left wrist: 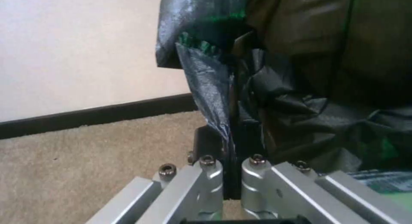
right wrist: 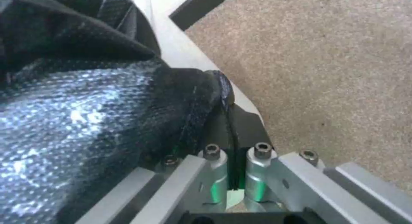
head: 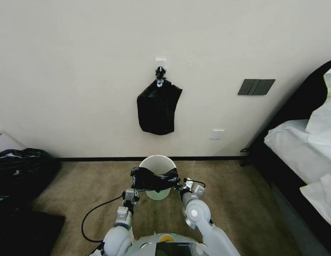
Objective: Place a trash bag onto the trash bin.
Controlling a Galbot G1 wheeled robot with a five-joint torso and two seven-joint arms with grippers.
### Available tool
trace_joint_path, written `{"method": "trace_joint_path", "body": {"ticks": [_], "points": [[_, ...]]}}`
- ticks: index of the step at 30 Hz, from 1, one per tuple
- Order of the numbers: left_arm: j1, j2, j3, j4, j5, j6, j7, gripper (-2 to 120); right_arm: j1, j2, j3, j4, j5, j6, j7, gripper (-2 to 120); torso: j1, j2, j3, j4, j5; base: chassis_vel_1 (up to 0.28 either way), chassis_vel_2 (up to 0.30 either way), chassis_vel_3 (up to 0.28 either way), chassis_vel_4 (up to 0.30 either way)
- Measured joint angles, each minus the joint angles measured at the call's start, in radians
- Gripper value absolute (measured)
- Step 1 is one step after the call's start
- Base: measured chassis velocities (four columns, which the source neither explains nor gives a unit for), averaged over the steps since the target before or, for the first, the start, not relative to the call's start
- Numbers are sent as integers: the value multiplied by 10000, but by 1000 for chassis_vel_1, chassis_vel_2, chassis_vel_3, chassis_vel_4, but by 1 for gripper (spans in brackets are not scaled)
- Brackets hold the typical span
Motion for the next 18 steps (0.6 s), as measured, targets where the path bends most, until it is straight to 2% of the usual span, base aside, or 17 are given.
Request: {"method": "trace_joint_path", "body": {"ticks": [12, 15, 17, 18], "points": [[-74, 66, -147, 203, -115, 189, 59, 0, -149, -93, -21, -100, -249, -112, -568, 0, 0, 0, 0, 0, 0, 0, 0, 0, 0], [35, 117, -204, 94, -116, 170, 70, 7, -243, -154, -31, 8, -292, -104, -654, 0, 0, 0, 0, 0, 0, 0, 0, 0, 0], [229, 153, -331, -86, -111, 130, 94, 17, -447, -260, -54, 205, -420, -87, -804, 10, 0, 0, 0, 0, 0, 0, 0, 0, 0], [229, 153, -331, -86, -111, 130, 94, 17, -447, -260, -54, 205, -420, -87, -804, 10, 0, 0, 0, 0, 0, 0, 0, 0, 0]]}}
